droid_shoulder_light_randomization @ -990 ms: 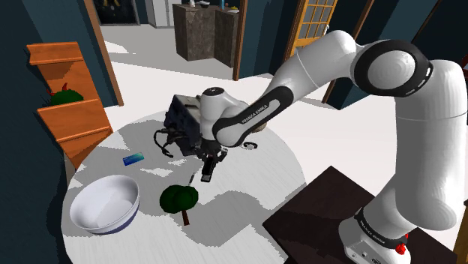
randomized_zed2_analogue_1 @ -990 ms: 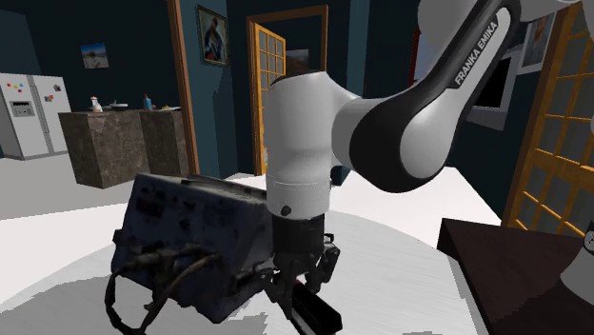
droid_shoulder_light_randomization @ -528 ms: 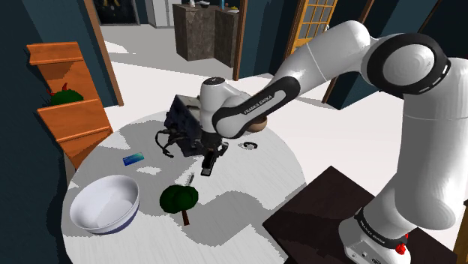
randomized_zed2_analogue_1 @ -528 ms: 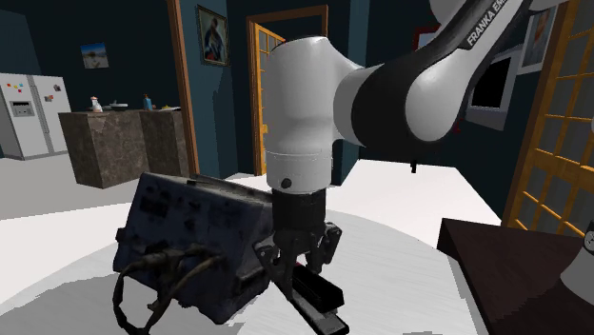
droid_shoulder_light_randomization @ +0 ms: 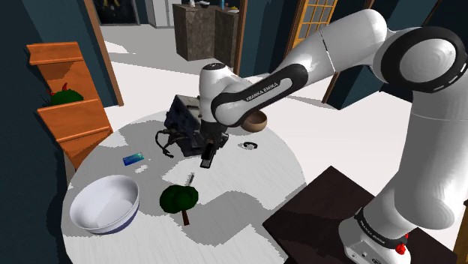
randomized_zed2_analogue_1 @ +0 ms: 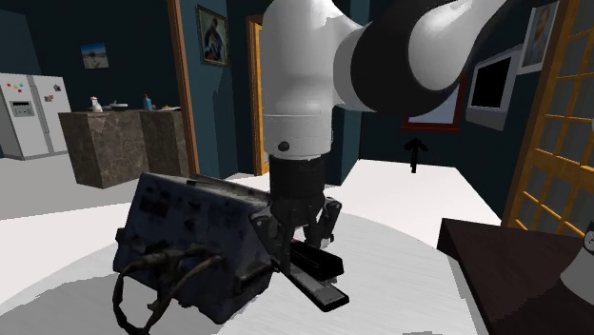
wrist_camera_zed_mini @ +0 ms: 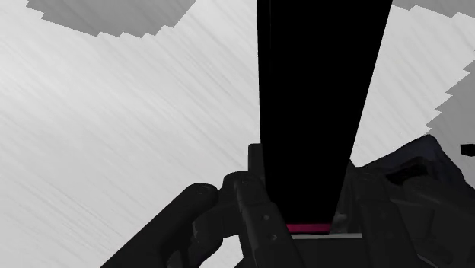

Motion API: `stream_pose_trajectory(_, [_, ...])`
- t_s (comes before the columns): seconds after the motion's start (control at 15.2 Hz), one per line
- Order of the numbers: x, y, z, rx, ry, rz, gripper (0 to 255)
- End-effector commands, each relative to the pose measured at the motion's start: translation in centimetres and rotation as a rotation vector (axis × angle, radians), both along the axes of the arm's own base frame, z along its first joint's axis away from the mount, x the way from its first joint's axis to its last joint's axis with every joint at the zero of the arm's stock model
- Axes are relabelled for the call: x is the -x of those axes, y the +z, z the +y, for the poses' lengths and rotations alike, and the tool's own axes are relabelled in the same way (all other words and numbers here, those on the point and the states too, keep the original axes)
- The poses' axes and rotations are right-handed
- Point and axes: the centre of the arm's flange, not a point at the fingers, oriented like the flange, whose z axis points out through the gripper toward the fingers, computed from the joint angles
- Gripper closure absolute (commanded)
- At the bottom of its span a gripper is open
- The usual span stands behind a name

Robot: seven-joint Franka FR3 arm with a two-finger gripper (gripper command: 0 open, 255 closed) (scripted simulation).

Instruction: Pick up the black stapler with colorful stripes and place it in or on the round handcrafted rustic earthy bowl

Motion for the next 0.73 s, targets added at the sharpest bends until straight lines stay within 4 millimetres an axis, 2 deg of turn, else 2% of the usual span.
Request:
stream_pose_trajectory(0.0, [0.0, 1.1, -0.1, 0.000, 0.000, 0.000, 255])
stream_pose_trajectory(0.26, [0.0, 2.8, -0.1, 0.000, 0.000, 0.000, 255])
stream_pose_trajectory(0.66, [-2.8, 2.7, -7.5, 0.000, 0.000, 0.000, 255])
